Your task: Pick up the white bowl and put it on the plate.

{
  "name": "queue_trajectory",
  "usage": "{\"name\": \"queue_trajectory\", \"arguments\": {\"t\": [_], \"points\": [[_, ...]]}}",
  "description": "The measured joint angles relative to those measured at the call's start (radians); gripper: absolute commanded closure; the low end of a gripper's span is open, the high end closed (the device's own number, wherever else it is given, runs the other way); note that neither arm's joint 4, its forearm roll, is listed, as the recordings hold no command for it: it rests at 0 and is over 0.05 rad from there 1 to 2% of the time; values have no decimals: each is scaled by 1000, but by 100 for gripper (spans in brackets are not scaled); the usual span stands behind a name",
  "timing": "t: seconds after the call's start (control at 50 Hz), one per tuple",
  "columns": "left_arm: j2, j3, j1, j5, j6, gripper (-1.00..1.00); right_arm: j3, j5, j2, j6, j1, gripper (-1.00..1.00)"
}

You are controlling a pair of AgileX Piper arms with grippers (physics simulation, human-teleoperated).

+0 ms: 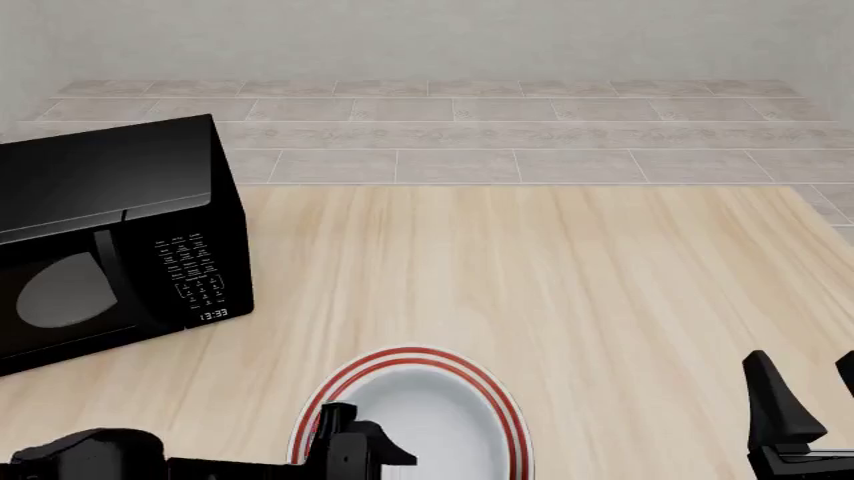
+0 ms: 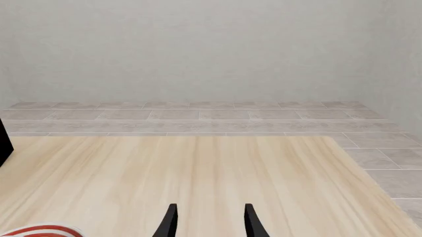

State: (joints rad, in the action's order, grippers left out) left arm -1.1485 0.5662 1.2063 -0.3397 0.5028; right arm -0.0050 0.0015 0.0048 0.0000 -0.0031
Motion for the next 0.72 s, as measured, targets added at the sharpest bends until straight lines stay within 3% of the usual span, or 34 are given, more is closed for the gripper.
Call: {"name": "queue_trajectory", "arguments": {"t": [0.72], "points": [[426,5,-147,-322,92,-100,0,0,0,0,0,-100]]}}
